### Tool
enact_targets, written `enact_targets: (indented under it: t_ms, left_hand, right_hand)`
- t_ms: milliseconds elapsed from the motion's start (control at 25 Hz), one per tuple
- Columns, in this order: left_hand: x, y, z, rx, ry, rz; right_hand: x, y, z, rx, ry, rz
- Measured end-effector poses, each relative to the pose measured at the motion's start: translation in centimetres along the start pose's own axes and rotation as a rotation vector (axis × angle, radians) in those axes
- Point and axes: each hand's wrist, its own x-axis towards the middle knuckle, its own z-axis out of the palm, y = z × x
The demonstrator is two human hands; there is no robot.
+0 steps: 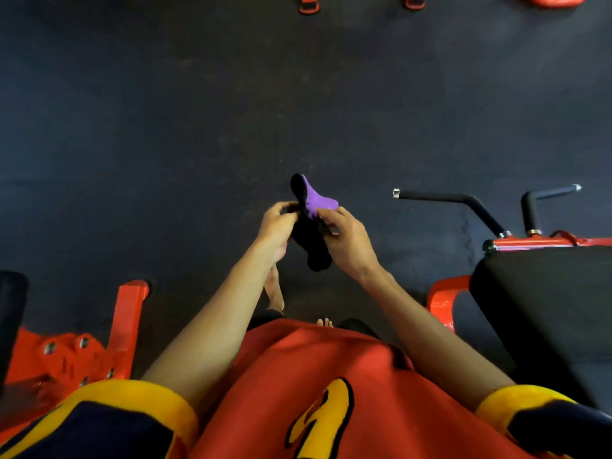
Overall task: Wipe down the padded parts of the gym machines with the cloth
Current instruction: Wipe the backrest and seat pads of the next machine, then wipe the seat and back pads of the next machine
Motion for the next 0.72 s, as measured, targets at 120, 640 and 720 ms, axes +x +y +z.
enact_targets:
  t_ms: [120, 640, 720]
  left_hand:
    - [5.0, 5.8, 0.9, 0.108, -0.124, -0.031]
    - [24.8, 25.6, 10.7, 0.966, 0.047, 0.473]
    - [28.1, 27.5, 13.8, 0.951, -0.006, 0.547]
  right_hand:
    - [5.5, -0.5, 0.1, 0.107, 0.055, 0.084]
    - [30.7, 0.3, -6.8, 0.135, 0.6, 0.354]
    - [34.7, 2.2, -8.9, 0.149, 0.612, 0.349]
